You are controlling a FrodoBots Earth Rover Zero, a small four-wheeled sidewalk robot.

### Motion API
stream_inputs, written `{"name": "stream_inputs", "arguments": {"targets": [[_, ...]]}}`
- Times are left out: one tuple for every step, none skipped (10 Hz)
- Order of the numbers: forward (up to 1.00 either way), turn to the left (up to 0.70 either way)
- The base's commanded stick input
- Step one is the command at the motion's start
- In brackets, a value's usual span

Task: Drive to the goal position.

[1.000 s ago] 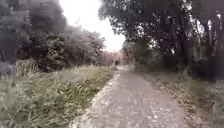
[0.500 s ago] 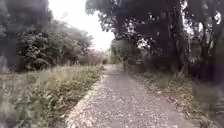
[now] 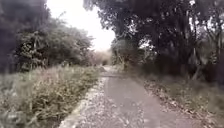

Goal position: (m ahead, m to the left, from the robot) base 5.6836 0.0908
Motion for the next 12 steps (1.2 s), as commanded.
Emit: {"name": "stream_inputs", "arguments": {"targets": [[1.00, 0.00], [1.00, 0.00], [1.00, -0.22], [1.00, -0.34], [1.00, -0.37], [1.00, -0.10], [1.00, 0.00], [1.00, 0.00], [1.00, 0.00], [1.00, 0.00], [1.00, 0.00], [1.00, 0.00]]}}
